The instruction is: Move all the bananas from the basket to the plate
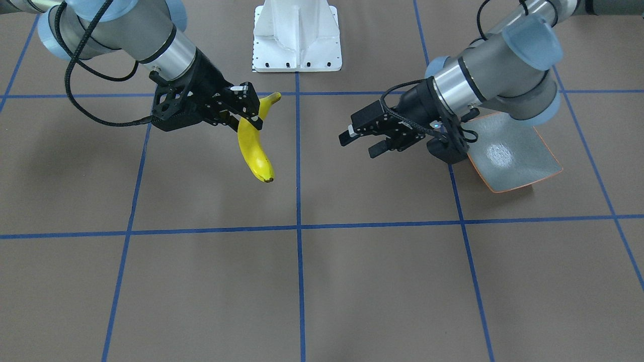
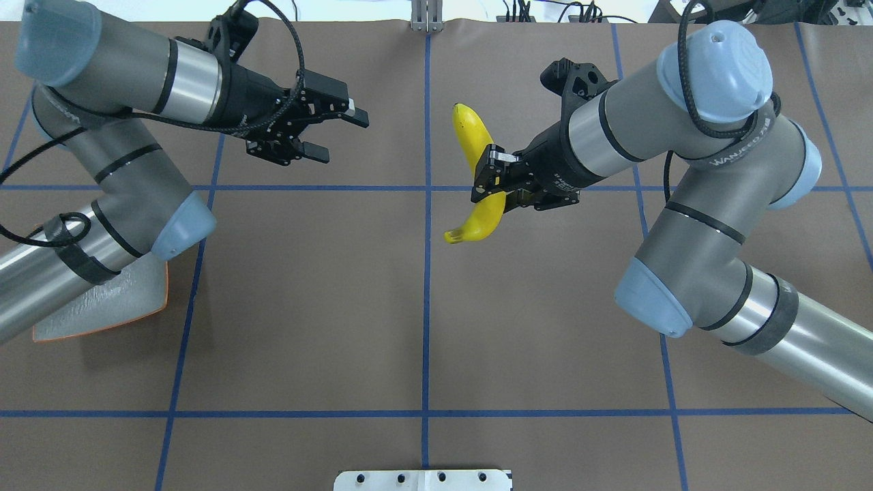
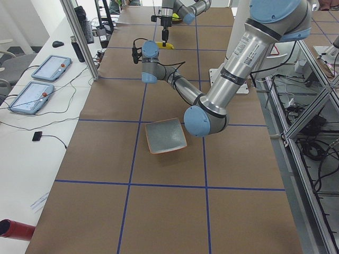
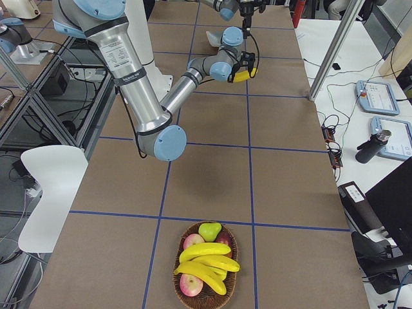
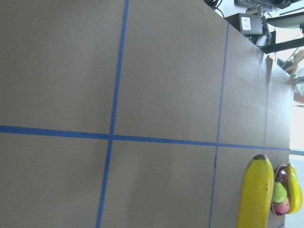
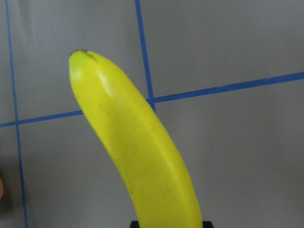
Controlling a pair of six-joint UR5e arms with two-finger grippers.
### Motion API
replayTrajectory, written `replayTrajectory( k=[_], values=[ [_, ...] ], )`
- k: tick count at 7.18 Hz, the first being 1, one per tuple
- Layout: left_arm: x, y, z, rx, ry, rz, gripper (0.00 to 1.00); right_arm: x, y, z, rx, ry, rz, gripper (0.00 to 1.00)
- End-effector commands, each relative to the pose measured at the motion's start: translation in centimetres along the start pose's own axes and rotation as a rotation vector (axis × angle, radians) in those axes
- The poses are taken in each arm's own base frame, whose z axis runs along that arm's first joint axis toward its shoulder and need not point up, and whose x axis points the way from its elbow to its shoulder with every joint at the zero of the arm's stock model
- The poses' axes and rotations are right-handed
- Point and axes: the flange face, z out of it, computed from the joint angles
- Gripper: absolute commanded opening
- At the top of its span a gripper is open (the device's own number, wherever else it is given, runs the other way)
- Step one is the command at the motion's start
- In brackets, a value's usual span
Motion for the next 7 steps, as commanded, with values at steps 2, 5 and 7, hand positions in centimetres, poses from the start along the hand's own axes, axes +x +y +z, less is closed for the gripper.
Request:
replayTrajectory(
  k=[2,5,7],
  values=[
    [0.7,2.7,1.2,0.033,0.176,-0.061,0.99,-0.6,0.8,0.4,0.004,-0.029,0.066,0.0],
    [0.7,4.7,3.8,0.086,0.27,-0.077,0.99,-1.2,1.3,0.0,-0.01,-0.068,0.217,0.0],
    [1.5,5.8,6.0,0.116,0.296,-0.089,0.99,-2.5,2.5,0.4,-0.032,-0.096,0.192,0.0]
  ],
)
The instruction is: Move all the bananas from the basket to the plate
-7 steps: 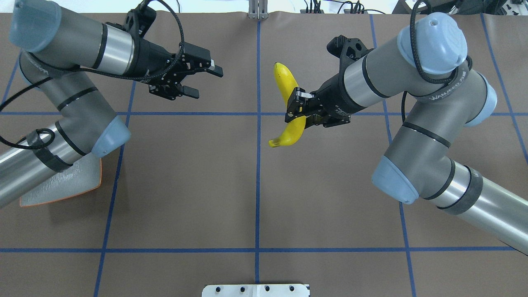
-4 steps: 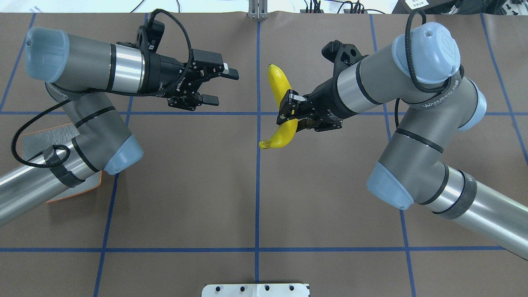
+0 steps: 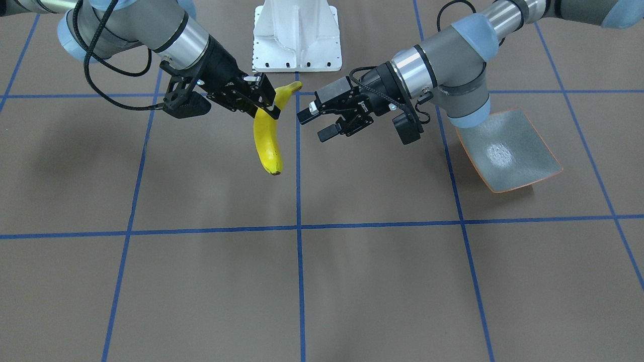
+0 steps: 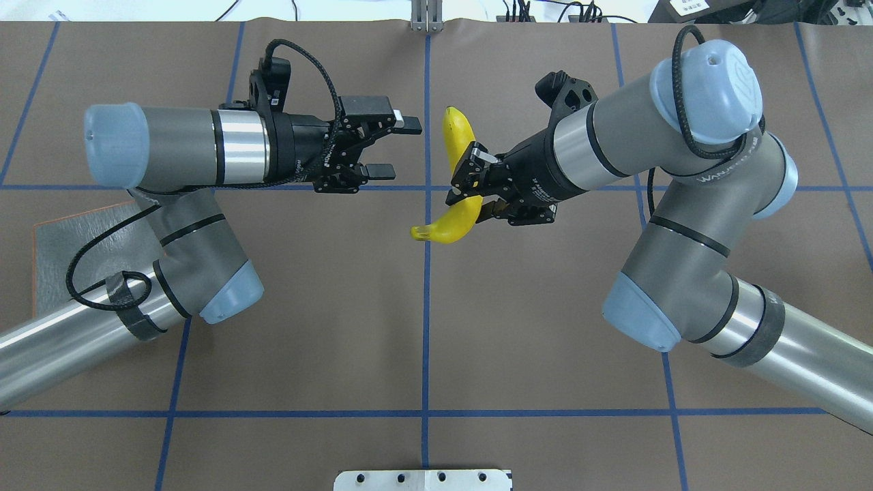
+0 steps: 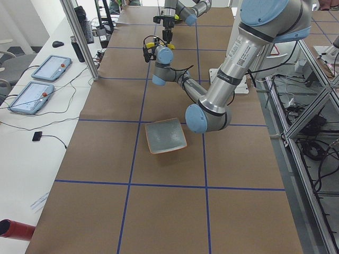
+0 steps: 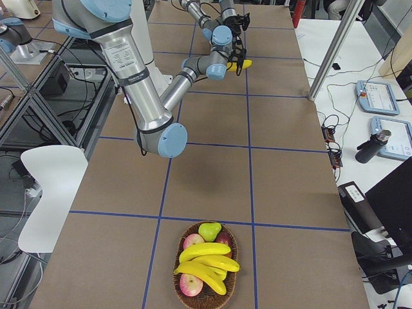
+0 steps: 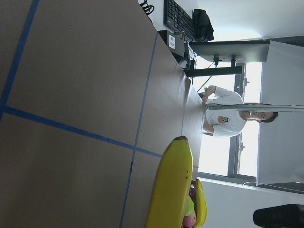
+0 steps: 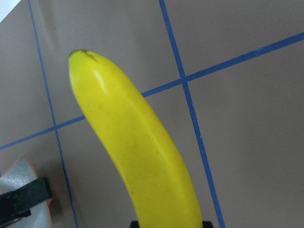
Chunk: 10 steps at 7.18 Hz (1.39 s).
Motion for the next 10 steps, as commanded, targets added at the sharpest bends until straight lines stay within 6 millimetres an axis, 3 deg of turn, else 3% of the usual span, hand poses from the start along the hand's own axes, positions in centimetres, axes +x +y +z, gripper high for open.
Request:
replayTrajectory(
  k=[1,7,10],
  values=[
    [-0.1,1.0,1.7,0.018,0.016,-0.008,0.99,-0.6,1.2,0.5,-0.022,-0.014,-0.009,0.0],
    [-0.5,1.2,3.0,0.012,0.004,-0.009,0.93,-2.0,2.0,0.5,-0.033,-0.028,-0.017,0.0],
    [-0.4,1.4,3.4,0.008,0.004,-0.007,0.85,-2.0,2.0,0.9,-0.038,-0.019,-0.015,0.0]
  ],
)
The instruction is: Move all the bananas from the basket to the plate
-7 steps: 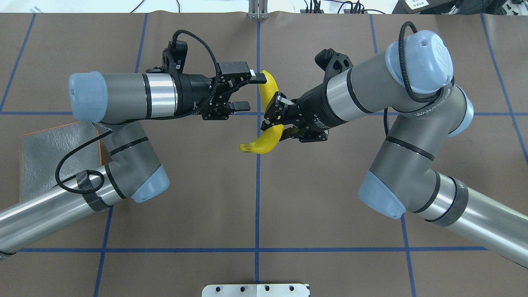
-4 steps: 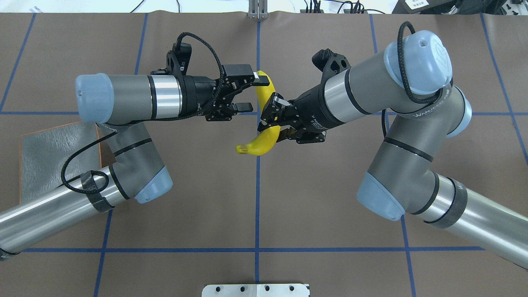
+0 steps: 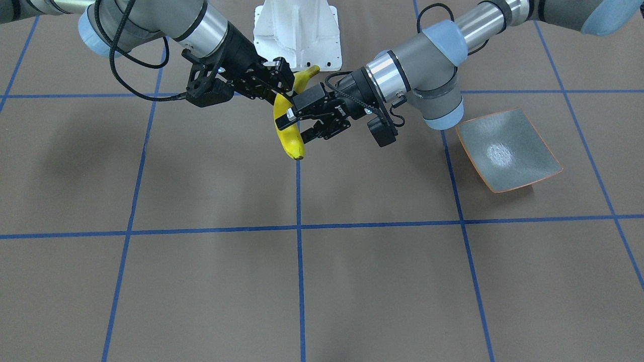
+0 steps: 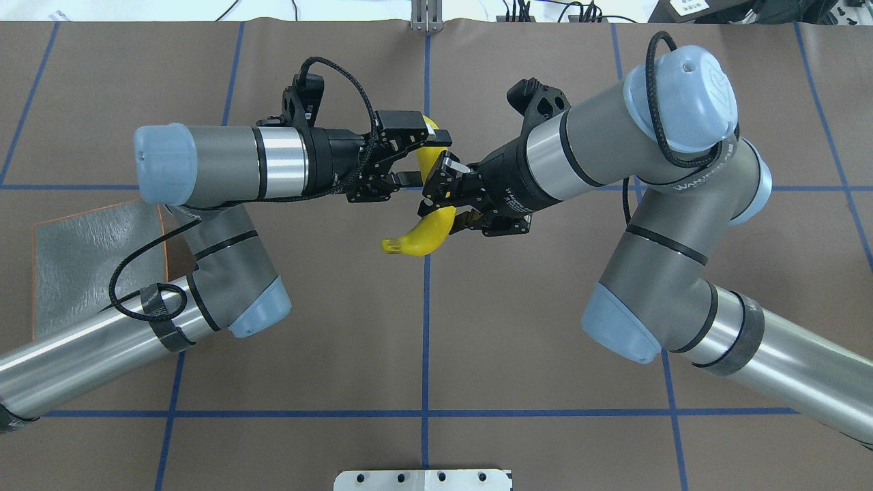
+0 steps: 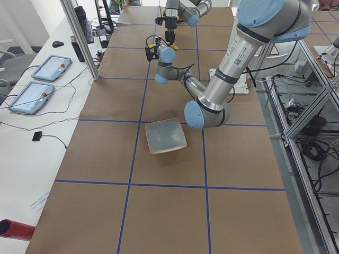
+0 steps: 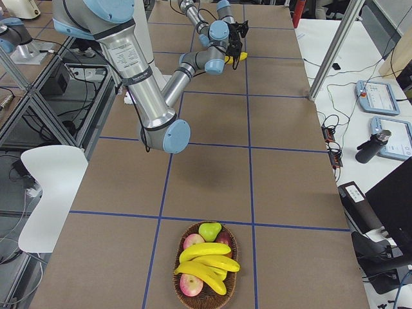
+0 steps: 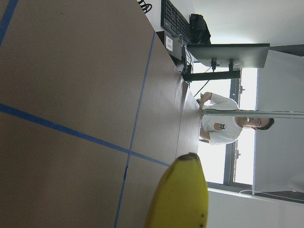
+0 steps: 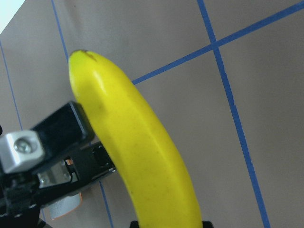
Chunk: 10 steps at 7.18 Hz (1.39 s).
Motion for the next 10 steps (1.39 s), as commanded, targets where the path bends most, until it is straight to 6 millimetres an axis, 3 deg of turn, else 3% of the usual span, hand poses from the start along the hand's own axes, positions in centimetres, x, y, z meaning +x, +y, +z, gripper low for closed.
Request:
replayTrajectory(
  k=[1,2,5,6,7,9,10],
  values=[
    [-0.3,-0.1,0.3,0.002,-0.006,0.0,0.82,0.0,0.0,0.1,-0.002,0.003,0.0,0.0],
    [-0.2,-0.1,0.3,0.0,-0.005,-0.001,0.74,-0.1,0.1,0.1,-0.002,0.002,-0.002,0.0],
    [0.1,0.4,0.3,-0.007,0.007,0.001,0.02,0.0,0.1,0.2,-0.004,0.002,-0.004,0.0],
    [-0.1,0.6,-0.2,-0.013,0.019,0.003,0.0,0.0,0.1,0.2,-0.004,0.001,-0.01,0.72],
    [-0.2,0.5,-0.1,-0.012,0.015,0.003,0.0,-0.1,0.2,-0.1,-0.006,-0.005,-0.014,1.0],
    [-0.5,0.3,-0.1,-0.004,-0.001,0.0,0.0,-0.4,-0.1,-2.2,0.014,-0.033,-0.023,1.0],
    [-2.7,-0.4,-1.5,0.01,-0.031,-0.005,0.0,0.4,-1.3,-3.9,0.038,-0.034,-0.015,1.0]
  ],
)
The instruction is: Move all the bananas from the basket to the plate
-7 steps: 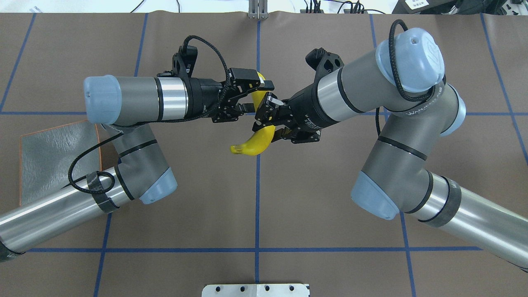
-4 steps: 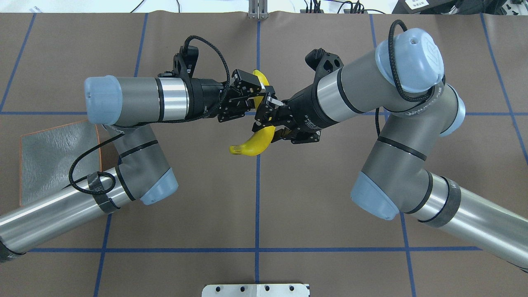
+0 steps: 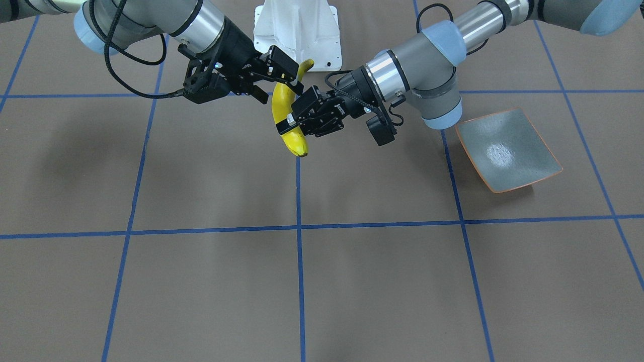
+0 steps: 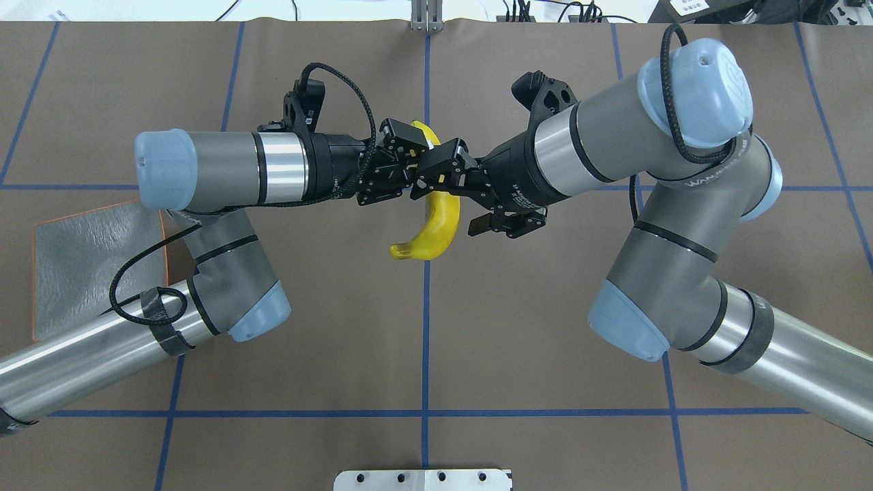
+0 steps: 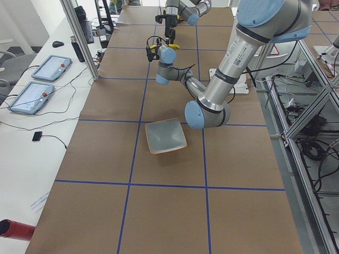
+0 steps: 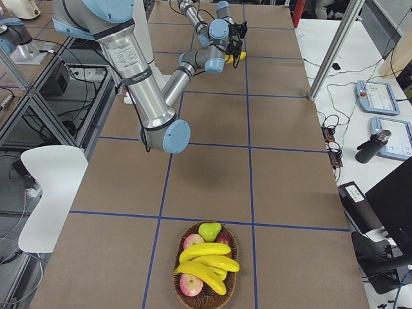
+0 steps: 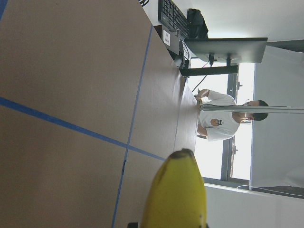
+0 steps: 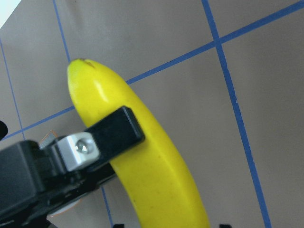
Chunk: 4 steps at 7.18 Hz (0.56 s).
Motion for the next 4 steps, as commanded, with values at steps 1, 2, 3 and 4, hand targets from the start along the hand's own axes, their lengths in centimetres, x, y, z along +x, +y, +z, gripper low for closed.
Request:
replayTrajectory(
  k=[1,2,3,4],
  values=[
    [-3.7,-2.6,-4.3,0.048,-0.052,0.002,0.0,3.1,-2.6,-3.2,0.066,0.017,0.029,1.0],
    [-5.7,-4.2,-7.4,0.05,-0.109,0.057,0.0,4.7,-4.6,-4.5,0.112,0.033,0.039,1.0],
    [-9.9,-6.5,-11.9,0.055,-0.2,0.116,0.0,6.9,-6.2,-5.0,0.142,0.067,0.049,1.0],
    [-13.8,-8.8,-17.0,0.06,-0.293,0.176,0.0,9.1,-8.0,-5.8,0.184,0.098,0.037,1.0]
  ],
)
